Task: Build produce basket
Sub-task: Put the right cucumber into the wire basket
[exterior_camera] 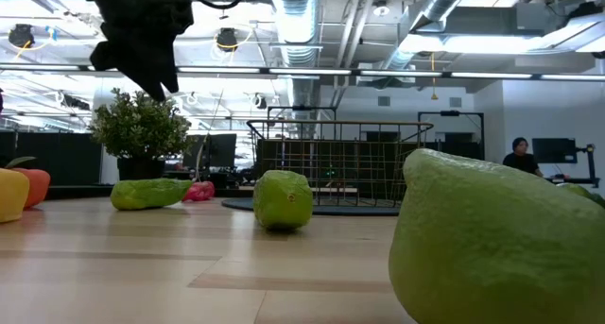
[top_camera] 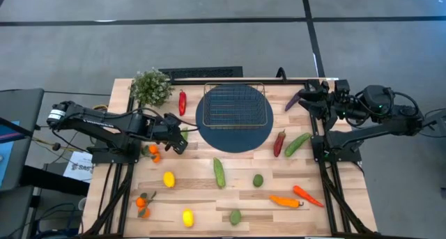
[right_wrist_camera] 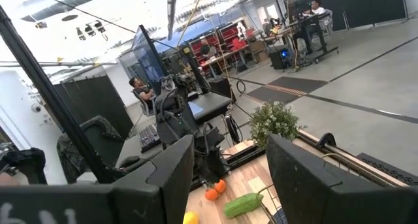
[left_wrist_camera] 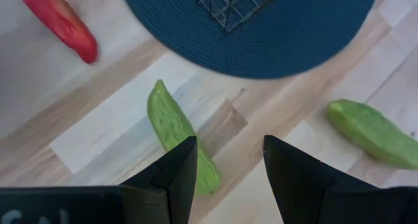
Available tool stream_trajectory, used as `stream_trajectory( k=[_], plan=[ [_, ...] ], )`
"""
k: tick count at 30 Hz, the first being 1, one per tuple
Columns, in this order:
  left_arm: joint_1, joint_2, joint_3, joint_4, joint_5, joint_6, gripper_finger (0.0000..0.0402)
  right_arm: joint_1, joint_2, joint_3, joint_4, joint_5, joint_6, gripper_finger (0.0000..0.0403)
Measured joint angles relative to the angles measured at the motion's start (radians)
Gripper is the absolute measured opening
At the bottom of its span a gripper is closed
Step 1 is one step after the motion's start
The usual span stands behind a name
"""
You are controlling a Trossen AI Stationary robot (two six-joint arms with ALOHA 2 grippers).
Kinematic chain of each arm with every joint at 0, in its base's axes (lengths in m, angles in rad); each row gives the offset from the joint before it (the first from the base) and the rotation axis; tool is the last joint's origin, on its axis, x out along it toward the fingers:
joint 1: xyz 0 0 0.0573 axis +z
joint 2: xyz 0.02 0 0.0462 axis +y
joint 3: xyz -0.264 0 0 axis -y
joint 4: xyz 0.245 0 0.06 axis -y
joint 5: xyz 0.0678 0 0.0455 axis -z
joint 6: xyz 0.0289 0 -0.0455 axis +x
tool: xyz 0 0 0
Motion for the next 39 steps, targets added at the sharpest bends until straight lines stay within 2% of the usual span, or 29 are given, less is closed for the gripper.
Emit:
stream_trajectory(
  k=[5, 13, 15, 18, 22, 25, 33, 39],
  plan=[
    [0.0, -0.02, -0.001, 0.0, -0.054, -0.001, 0.0162, 0.0, 0.0, 0.0, -0.042, -0.006, 0.032, 0.0217],
    [-0.022, -0.069, -0.001, -0.002, -0.142, -0.011, 0.0162, 0.001, 0.0, 0.0, -0.223, -0.013, 0.195, 0.0217],
    [-0.03, -0.074, -0.001, -0.004, -0.146, -0.016, 0.0162, 0.003, 0.001, 0.0, -0.305, -0.043, 0.273, 0.0217],
    [-0.03, -0.073, -0.001, -0.005, -0.094, -0.019, 0.0162, 0.003, 0.017, 0.0, -0.451, -0.096, 0.42, 0.0217],
    [-0.03, -0.074, -0.001, -0.005, -0.084, -0.019, 0.0162, 0.002, 0.064, 0.0, -0.652, -0.201, 0.6, 0.0217],
    [-0.03, -0.074, -0.001, -0.01, -0.083, -0.011, 0.0162, 0.002, 0.12, -0.001, -0.761, -0.289, 0.674, 0.0217],
    [-0.03, -0.074, -0.001, -0.012, -0.073, -0.008, 0.0162, 0.002, 0.315, -0.001, -0.867, -0.473, 0.643, 0.0217],
    [-0.03, -0.074, -0.001, -0.012, -0.074, 0.0, 0.0162, 0.026, 0.501, -0.001, -0.979, -0.526, 0.482, 0.0217]
  ],
)
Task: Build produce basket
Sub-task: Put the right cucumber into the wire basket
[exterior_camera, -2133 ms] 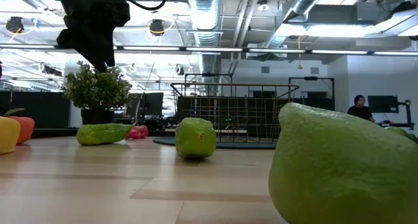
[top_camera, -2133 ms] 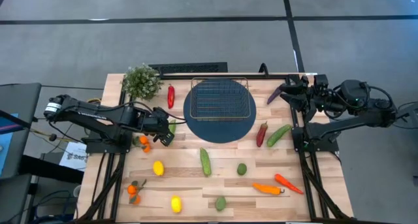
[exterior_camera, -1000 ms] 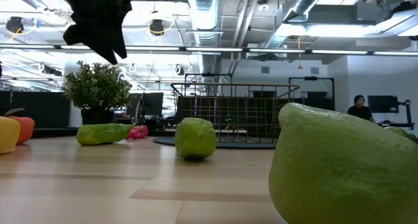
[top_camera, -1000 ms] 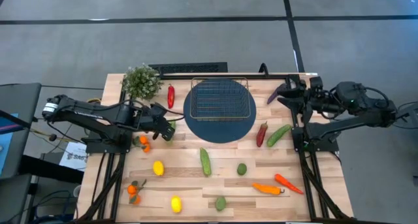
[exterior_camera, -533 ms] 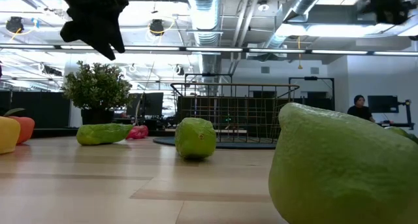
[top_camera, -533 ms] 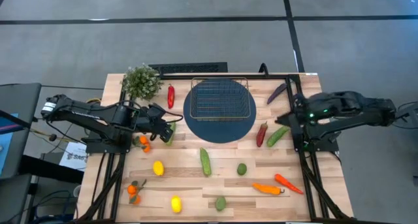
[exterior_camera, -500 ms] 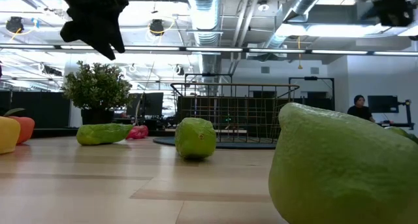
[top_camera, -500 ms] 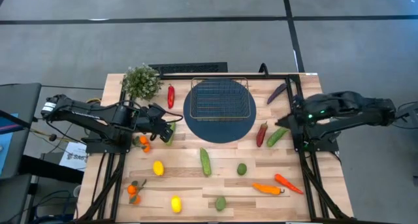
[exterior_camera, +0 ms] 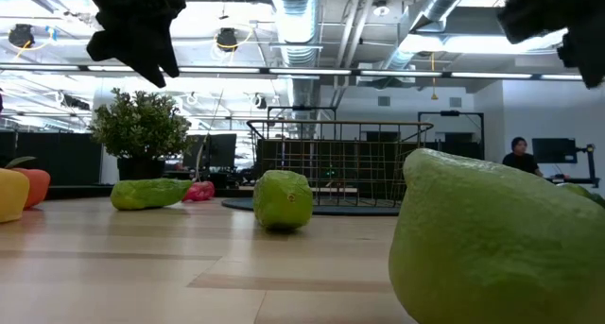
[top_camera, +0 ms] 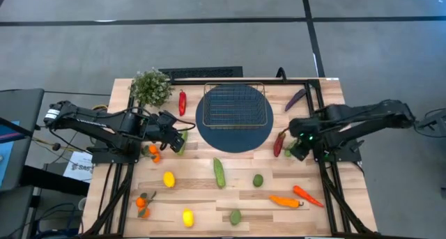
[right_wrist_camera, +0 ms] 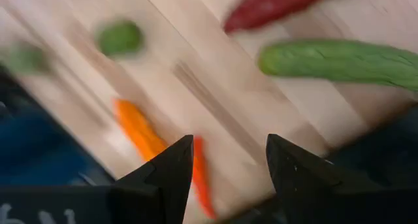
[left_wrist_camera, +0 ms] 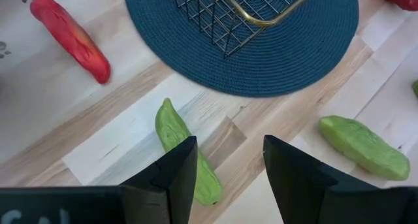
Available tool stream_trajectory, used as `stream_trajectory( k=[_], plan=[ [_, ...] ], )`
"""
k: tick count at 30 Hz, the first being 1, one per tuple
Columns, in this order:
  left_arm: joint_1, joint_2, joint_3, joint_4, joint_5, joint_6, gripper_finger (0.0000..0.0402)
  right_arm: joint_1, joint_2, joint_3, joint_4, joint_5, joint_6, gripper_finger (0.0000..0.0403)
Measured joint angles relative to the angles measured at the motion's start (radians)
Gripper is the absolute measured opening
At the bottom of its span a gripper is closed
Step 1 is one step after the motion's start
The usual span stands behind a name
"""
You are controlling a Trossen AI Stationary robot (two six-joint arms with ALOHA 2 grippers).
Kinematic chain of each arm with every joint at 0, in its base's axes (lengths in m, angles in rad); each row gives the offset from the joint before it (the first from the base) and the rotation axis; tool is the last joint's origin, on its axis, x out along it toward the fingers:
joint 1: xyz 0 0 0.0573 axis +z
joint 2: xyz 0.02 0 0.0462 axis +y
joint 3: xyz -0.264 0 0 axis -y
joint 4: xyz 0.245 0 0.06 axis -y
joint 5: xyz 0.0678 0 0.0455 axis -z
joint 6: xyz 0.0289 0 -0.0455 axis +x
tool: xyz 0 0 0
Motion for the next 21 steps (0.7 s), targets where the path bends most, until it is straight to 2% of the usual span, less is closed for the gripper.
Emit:
stream_trajectory(
  k=[11, 21],
  plan=[
    [0.0, 0.0, 0.0, 0.0, -0.011, 0.009, 0.0162, -0.017, 0.325, 0.0, -0.033, 0.064, -0.397, 0.0217],
    [0.0, 0.001, 0.0, 0.0, -0.013, 0.001, 0.0162, -0.09, 0.45, 0.0, -0.034, 0.248, -0.675, 0.0217]
  ],
)
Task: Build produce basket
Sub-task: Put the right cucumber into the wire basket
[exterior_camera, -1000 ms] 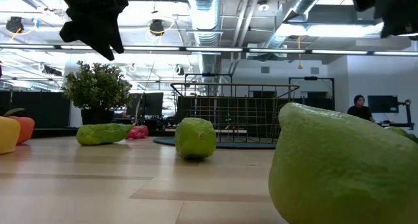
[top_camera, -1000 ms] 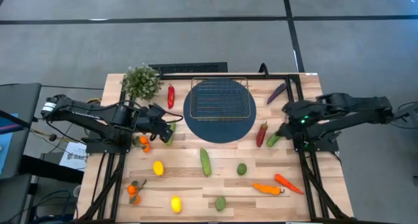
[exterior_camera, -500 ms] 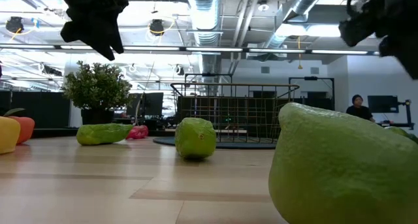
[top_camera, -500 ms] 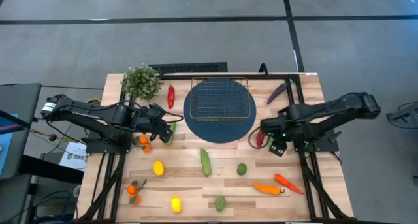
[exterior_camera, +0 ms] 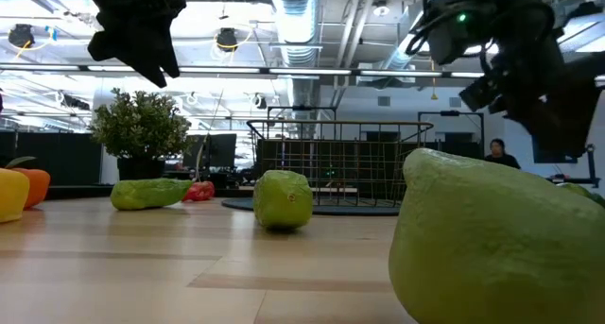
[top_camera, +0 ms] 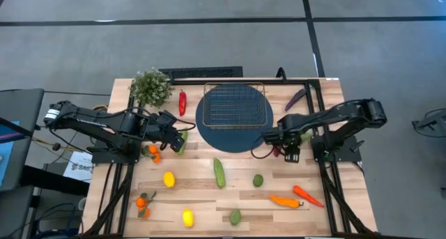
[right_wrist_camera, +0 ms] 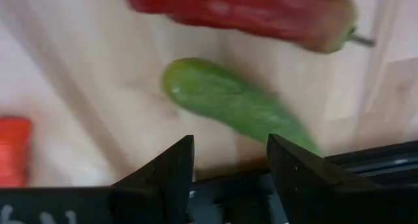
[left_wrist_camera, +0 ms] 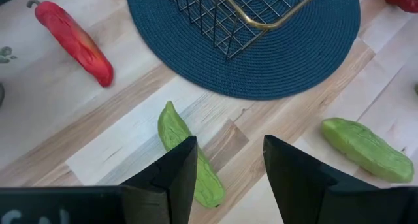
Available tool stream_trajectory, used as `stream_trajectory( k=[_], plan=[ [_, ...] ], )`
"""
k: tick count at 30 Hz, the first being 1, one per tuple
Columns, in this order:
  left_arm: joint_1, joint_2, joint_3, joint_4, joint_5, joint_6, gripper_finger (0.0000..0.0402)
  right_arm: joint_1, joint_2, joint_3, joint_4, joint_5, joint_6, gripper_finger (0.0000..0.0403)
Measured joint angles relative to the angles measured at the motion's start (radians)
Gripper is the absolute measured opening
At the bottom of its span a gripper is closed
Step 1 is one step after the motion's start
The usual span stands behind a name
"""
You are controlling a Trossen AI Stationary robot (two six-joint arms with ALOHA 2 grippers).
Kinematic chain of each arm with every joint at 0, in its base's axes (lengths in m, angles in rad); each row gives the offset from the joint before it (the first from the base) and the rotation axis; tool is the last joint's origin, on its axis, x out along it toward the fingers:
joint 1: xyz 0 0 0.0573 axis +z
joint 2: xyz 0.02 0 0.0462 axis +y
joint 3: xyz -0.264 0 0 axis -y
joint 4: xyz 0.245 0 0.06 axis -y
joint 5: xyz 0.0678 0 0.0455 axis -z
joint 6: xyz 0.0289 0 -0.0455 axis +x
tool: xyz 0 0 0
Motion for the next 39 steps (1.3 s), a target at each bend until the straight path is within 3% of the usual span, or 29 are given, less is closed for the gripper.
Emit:
stream_trajectory(
  k=[11, 29, 34, 39],
  plan=[
    [0.0, 0.0, 0.0, 0.0, 0.001, -0.046, 0.0162, -0.087, 0.02, -0.028, 0.048, 0.015, -0.067, 0.0249],
    [0.0, 0.0, 0.0, 0.002, -0.006, -0.074, 0.0162, 0.006, 0.014, -0.171, 0.255, -0.004, -0.167, 0.025],
    [0.0, 0.0, 0.0, 0.003, -0.006, -0.091, 0.0162, -0.001, 0.016, -0.164, 0.245, 0.01, -0.227, 0.025],
    [0.0, 0.0, 0.0, 0.004, -0.006, -0.097, 0.0162, 0.0, 0.018, -0.074, 0.113, 0.016, -0.246, 0.025]
  ],
)
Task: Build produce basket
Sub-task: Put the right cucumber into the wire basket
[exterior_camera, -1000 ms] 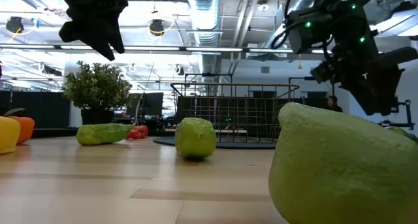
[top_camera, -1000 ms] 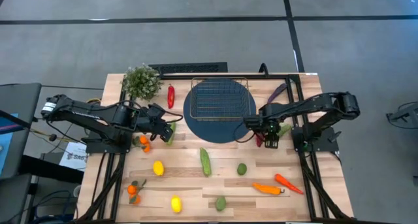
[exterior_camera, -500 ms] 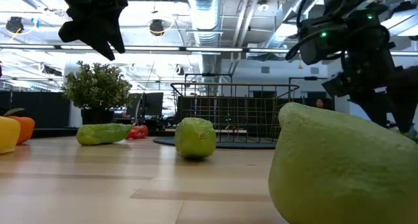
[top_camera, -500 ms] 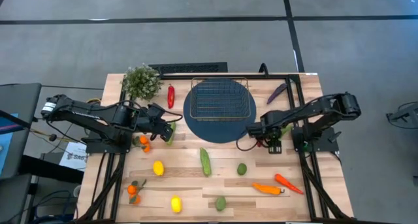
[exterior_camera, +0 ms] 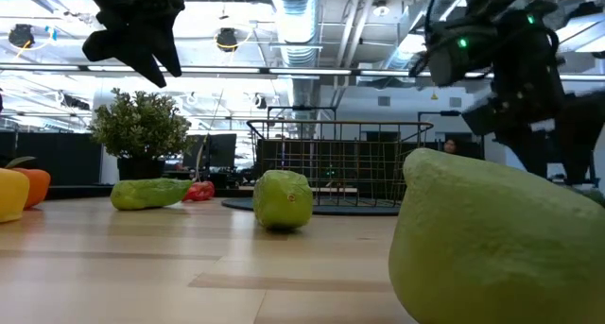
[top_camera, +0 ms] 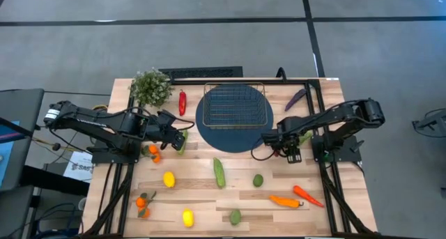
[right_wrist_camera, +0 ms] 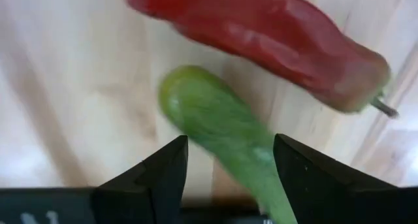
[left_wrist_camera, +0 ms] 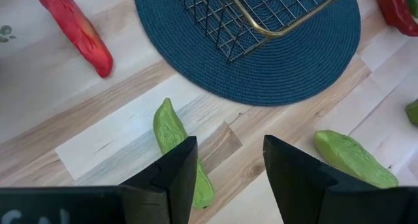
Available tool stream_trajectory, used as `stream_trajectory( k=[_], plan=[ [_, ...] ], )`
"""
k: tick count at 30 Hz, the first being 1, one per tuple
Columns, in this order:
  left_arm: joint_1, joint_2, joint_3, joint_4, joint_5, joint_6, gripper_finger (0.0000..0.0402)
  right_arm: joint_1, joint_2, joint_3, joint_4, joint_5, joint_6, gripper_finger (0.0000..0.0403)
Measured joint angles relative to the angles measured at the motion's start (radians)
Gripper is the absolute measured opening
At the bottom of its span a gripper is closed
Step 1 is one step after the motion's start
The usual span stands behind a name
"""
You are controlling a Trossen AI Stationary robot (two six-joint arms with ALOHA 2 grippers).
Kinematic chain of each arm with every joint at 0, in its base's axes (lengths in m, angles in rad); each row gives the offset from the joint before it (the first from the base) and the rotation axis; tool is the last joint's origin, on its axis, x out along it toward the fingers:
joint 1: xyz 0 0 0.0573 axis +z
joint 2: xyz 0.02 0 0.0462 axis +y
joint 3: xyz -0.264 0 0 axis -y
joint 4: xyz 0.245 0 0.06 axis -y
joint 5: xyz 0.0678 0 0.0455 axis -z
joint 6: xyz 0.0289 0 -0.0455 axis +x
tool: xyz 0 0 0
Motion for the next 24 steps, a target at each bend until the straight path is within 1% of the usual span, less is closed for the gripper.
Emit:
stream_trajectory(
  k=[2, 5, 7, 13, 18, 24],
  plan=[
    [0.0, 0.0, 0.0, 0.0, -0.001, 0.0, 0.0162, 0.001, 0.0, 0.042, -0.047, -0.003, -0.006, 0.025],
    [0.0, 0.0, 0.0, 0.001, -0.006, -0.001, 0.0162, 0.001, -0.001, 0.086, -0.057, -0.007, -0.013, 0.025],
    [0.0, 0.0, 0.0, 0.002, -0.007, -0.001, 0.0162, 0.001, -0.001, 0.092, -0.063, -0.008, -0.02, 0.025],
    [0.0, 0.0, 0.0, 0.004, -0.008, -0.001, 0.0162, -0.001, 0.025, 0.089, -0.047, -0.025, -0.075, 0.0251],
    [0.0, 0.0, 0.0, 0.004, -0.007, -0.008, 0.0162, -0.001, 0.047, 0.046, 0.004, -0.031, -0.109, 0.0251],
    [0.0, 0.0, 0.0, 0.007, -0.006, -0.016, 0.0162, -0.002, 0.049, 0.022, 0.015, -0.029, -0.151, 0.0251]
  ],
)
